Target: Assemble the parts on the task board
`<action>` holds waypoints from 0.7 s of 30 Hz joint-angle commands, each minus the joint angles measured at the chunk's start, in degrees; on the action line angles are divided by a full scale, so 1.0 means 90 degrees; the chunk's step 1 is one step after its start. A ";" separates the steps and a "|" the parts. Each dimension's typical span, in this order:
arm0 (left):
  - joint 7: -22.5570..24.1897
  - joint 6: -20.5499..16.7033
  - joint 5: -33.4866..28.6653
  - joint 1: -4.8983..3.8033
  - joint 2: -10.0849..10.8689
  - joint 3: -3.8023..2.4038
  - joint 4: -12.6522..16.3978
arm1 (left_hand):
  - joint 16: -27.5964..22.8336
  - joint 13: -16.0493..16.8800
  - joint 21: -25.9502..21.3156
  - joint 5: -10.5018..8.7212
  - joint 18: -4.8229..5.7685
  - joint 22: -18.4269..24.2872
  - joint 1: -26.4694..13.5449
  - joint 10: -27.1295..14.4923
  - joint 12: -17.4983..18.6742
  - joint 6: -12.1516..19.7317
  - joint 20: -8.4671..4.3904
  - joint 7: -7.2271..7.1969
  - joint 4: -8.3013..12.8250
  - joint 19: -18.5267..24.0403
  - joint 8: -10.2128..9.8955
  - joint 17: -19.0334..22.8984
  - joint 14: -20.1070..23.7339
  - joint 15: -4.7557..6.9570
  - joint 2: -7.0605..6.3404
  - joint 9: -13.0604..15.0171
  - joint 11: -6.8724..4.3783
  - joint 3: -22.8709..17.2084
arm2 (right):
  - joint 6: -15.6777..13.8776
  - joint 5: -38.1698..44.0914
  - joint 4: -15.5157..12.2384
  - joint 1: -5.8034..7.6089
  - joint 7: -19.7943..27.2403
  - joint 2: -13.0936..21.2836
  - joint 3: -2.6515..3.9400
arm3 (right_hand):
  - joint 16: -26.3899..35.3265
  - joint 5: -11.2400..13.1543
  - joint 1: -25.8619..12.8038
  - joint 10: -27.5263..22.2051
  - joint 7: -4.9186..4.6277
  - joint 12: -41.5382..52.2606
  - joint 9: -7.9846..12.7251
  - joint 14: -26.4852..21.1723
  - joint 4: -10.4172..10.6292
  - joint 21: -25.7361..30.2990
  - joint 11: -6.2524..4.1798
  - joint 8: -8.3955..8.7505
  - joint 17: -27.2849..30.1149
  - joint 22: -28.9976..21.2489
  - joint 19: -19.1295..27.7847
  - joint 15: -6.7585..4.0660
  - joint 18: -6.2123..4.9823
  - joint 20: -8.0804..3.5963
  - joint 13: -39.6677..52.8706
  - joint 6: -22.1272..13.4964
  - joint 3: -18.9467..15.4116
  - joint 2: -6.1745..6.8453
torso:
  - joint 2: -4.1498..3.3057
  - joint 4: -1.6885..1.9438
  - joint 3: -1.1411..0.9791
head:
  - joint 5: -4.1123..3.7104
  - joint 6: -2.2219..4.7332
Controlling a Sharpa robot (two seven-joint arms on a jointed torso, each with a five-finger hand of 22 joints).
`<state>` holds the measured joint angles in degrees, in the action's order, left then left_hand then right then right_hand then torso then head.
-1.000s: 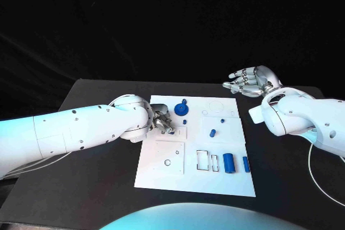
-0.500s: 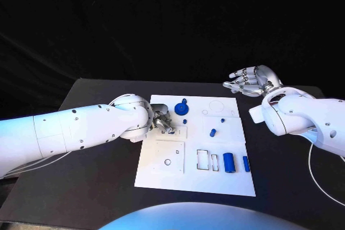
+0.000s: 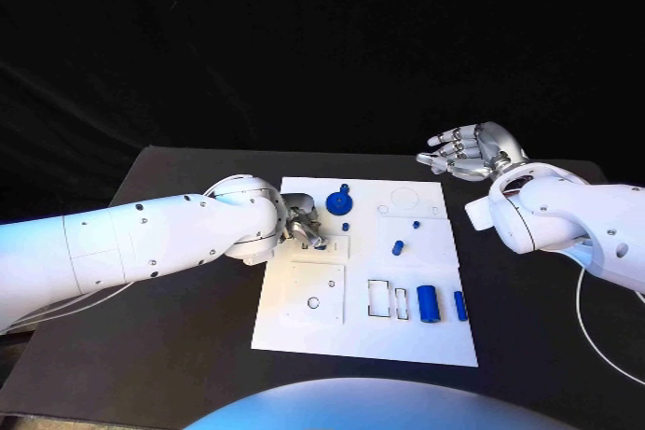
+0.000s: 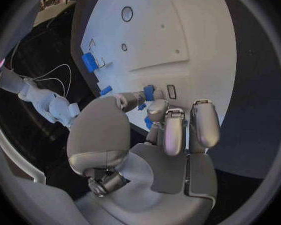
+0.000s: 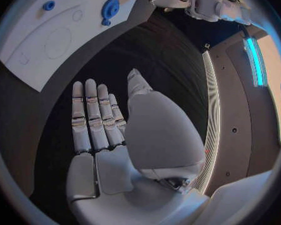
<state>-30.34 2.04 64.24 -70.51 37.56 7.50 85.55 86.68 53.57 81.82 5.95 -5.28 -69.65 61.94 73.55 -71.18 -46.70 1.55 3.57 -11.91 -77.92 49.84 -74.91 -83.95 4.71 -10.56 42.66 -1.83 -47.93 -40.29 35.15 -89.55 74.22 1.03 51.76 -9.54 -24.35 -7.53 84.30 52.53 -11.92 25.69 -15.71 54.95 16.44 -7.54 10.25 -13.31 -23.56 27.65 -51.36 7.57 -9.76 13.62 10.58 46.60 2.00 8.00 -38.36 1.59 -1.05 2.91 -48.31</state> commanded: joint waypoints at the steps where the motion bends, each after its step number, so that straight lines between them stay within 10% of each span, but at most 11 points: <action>1: -0.0014 0.0150 -0.0061 0.0014 -0.0029 0.0014 -0.0021 | 0.0029 -0.0007 0.0019 -0.0039 0.0108 -0.0004 -0.0080 0.0056 0.0003 -0.0212 -0.0008 -0.0163 0.0981 -0.0037 0.0028 -0.0850 -0.0457 0.0038 -0.0004 0.0019 -0.0011 -0.1021 | 0.0084 0.0050 0.0001 -0.0007 0.0068 -0.0002 0.0000 | 0.0033 0.0018 -0.0001 -0.0042 -0.0223 0.0023 0.0008 -0.0038 -0.0018 0.0030 -0.0011 -0.0029 0.0006 -0.0006 0.0041 -0.0017 -0.0064 0.0024 -0.0005 -0.0025 0.0009 0.0015 | -0.0002 -0.0003 0.0000 | -0.0006 -0.0003; 21: -0.0024 0.0292 -0.0112 0.0010 -0.0087 0.0012 -0.0079 | 0.0028 -0.0027 0.0016 -0.0143 0.0114 -0.0027 -0.0427 0.0058 0.0001 -0.0256 -0.0026 -0.0208 0.0808 -0.0050 -0.0019 -0.0853 -0.0458 0.0060 -0.0054 0.0087 -0.0039 -0.0682 | 0.0098 0.0047 0.0002 -0.0019 0.0071 0.0000 0.0000 | 0.0039 0.0019 -0.0007 -0.0041 -0.0223 0.0029 0.0008 -0.0042 -0.0017 0.0037 -0.0011 -0.0034 0.0012 -0.0014 0.0042 -0.0016 -0.0065 0.0026 -0.0016 -0.0021 0.0007 0.0014 | 0.0004 -0.0001 0.0006 | -0.0025 -0.0039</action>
<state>-30.42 2.78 63.84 -70.59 37.01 7.47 84.71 86.68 53.37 81.82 4.94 -5.28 -69.80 58.24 73.76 -71.18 -47.04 1.34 3.44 -8.27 -78.13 49.68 -74.91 -83.97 4.72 -11.12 43.39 -2.02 -50.77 -40.20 35.15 -89.50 74.09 1.06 51.77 -9.54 -24.35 -7.53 84.30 52.53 -11.92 25.68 -15.72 54.96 16.44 -7.54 10.26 -13.30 -23.50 27.61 -51.15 7.57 -9.75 13.83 10.53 46.60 2.00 8.00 -38.30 1.59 -1.02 2.71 -48.61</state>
